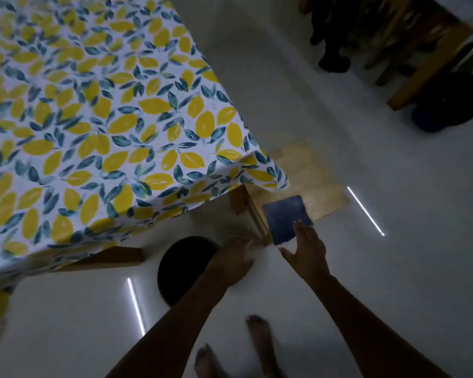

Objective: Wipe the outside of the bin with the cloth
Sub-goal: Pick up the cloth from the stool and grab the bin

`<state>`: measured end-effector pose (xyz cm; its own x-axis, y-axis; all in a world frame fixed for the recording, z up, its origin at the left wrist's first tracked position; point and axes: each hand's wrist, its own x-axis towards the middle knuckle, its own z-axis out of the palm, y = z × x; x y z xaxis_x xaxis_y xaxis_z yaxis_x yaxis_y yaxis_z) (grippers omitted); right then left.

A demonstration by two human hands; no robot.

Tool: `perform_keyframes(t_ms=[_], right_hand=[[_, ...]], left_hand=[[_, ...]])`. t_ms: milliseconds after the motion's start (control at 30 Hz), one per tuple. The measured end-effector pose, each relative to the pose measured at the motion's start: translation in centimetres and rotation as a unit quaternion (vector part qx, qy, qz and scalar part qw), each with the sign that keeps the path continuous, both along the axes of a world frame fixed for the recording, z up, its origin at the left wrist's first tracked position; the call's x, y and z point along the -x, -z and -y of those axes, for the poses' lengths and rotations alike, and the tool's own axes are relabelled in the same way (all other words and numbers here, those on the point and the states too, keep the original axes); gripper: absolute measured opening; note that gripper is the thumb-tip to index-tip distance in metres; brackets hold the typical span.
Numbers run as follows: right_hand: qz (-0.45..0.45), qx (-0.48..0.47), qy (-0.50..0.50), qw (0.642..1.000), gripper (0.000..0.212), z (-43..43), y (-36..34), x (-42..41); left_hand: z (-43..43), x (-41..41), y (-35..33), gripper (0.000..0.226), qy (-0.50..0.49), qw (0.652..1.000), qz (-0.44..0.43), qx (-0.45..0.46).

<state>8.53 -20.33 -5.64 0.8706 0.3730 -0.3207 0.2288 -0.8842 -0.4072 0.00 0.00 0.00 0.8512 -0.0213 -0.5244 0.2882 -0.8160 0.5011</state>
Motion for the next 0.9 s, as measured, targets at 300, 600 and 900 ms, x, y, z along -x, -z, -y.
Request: perform_keyframes(t_ms=[300,600,900], right_hand=[[0.068,0.087,-0.043,0.993,0.095,-2.2,11.5,-4.4],[0.25,0.007,-0.049,0.967,0.044,-1.1,14.9,-4.6],[0.088,-0.267,0.036,0.959,0.019,-2.9,11.1,1.7]], left_hand=[[1.1,-1.2,12.6,0.055,-0.052,0.998,-0.036,0.005],[0.5,2.1,18.5,0.053,-0.066,0.997,-0.049,0.002],[-1.3,7.0,20.7,0.051,-0.088,0.994,-0.063,-0.011]])
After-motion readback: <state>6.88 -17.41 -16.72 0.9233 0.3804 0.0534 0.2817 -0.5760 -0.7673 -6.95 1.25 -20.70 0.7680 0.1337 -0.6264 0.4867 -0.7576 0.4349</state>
